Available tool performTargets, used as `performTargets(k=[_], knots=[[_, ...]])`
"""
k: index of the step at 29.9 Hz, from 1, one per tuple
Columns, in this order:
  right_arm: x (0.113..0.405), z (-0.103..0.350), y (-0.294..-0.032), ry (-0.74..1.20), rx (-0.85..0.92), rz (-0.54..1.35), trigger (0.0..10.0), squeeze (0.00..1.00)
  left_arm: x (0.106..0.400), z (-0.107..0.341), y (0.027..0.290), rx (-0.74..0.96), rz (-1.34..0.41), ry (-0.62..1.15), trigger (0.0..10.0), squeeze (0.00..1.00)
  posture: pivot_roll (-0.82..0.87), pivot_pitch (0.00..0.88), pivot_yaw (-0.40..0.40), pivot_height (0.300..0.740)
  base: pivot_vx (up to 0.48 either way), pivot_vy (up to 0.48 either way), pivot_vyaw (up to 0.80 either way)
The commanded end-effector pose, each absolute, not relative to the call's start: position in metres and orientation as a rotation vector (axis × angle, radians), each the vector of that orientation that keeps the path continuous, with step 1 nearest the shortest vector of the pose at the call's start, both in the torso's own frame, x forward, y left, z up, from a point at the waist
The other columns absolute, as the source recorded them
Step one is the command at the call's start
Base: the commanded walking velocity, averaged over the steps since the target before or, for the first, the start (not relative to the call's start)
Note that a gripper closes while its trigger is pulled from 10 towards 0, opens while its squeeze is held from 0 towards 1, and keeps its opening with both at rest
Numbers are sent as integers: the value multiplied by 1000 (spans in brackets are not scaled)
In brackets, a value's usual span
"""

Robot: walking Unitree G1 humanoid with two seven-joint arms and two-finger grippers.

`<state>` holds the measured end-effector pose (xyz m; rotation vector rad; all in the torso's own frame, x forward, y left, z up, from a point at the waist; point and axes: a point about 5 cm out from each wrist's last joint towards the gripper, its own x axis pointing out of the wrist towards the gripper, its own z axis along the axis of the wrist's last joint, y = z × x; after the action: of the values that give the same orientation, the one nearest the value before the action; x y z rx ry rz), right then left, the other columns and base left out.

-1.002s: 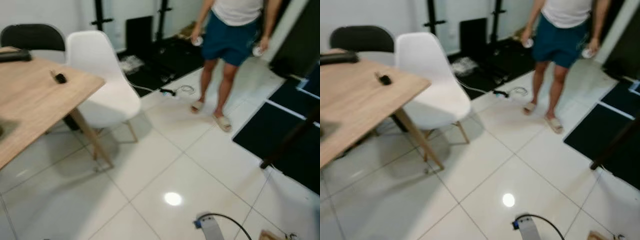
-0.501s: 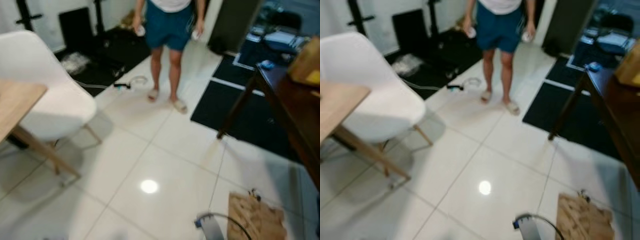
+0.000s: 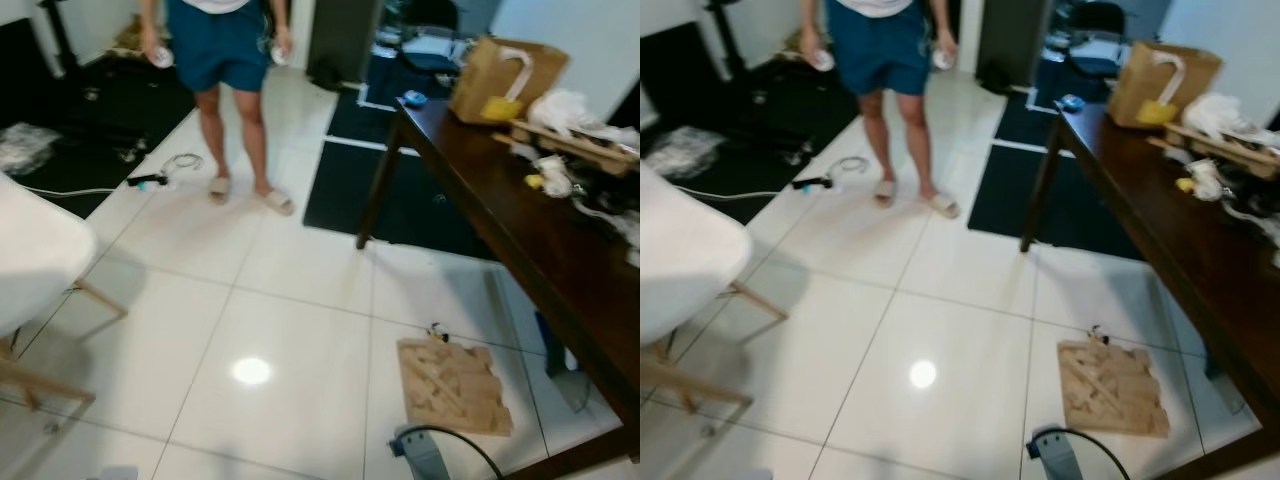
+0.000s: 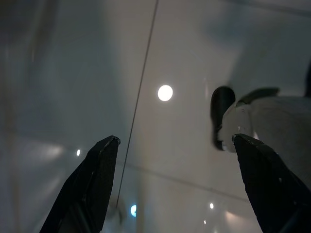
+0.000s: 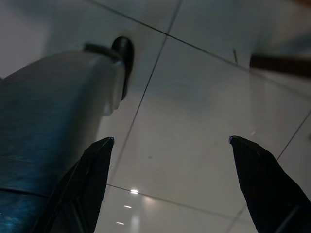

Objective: Picking trash to rubbish bin

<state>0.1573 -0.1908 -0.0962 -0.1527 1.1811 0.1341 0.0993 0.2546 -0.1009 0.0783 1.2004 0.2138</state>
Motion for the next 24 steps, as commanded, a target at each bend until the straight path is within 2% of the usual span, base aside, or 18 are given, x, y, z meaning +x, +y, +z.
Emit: performTargets(k=[1, 14, 18, 24], knots=[[162, -95, -189, 1168, -87, 94, 10000, 0, 91, -104, 252, 63, 212, 1223, 10000, 0, 173, 43, -51, 740, 0, 0, -800], [169, -92, -187, 1145, -80, 93, 10000, 0, 93, -104, 248, 39, 213, 1206, 10000, 0, 192, 32, -57, 740, 0, 0, -800], [176, -88, -188, 1116, -8, 43, 10000, 0, 92, -105, 247, 19, 218, 1197, 10000, 0, 188, 44, -64, 740, 0, 0, -800], [178, -88, -190, 1117, -29, 49, 10000, 0, 91, -105, 245, 5, 222, 1196, 10000, 0, 187, 57, -73, 740, 0, 0, -800]])
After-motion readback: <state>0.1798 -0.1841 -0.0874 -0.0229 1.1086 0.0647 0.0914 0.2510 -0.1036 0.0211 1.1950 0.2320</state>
